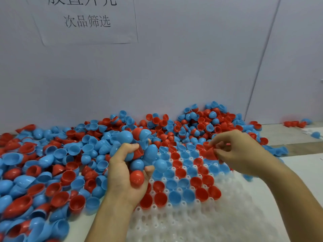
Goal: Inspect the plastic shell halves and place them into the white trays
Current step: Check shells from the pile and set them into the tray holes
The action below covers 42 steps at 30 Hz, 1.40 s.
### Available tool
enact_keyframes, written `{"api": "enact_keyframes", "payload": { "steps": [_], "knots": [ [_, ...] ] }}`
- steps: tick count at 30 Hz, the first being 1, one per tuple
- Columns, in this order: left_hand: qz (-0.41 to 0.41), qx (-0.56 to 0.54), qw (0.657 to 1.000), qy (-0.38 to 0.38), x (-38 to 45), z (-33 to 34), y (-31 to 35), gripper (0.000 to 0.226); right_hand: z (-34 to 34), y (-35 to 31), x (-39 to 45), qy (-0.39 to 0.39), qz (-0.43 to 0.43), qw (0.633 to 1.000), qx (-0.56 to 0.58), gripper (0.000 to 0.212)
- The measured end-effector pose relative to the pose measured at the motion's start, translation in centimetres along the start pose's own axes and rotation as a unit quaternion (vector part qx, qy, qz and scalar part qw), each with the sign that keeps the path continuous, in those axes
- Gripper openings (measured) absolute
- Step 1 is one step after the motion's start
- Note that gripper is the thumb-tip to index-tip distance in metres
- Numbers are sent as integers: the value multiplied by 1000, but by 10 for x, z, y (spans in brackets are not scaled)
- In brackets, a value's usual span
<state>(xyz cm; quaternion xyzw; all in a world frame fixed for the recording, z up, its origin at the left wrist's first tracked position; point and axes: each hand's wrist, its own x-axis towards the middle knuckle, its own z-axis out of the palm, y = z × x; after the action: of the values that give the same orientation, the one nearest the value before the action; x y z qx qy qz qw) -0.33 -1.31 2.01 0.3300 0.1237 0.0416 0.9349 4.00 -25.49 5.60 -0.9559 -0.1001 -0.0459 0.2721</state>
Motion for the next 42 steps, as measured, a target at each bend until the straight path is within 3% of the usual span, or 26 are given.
{"api": "enact_keyframes", "payload": {
  "steps": [6, 12, 26, 33, 38, 42],
  "knots": [
    [4, -4, 1000, -2, 1, -1, 0, 11, 16, 32, -20, -130, 54, 980, -142, 26],
    [0, -8, 1000, 0, 2, 0, -1, 22, 30, 39, -28, -103, 35, 974, -198, 31],
    [3, -10, 1000, 2, 2, -2, -1, 28, 34, 42, -21, -95, 80, 982, -139, 28],
    [2, -10, 1000, 1, 1, -2, -1, 34, 33, 38, -22, -99, 89, 977, -168, 24],
    [-3, -13, 1000, -4, -1, 1, -2, 26, 8, 9, -9, -40, 23, 985, -168, 27],
    [-10, -3, 1000, 3, -1, 1, -3, 24, 11, -44, 6, -1, -86, 996, 5, 19]
  ]
}}
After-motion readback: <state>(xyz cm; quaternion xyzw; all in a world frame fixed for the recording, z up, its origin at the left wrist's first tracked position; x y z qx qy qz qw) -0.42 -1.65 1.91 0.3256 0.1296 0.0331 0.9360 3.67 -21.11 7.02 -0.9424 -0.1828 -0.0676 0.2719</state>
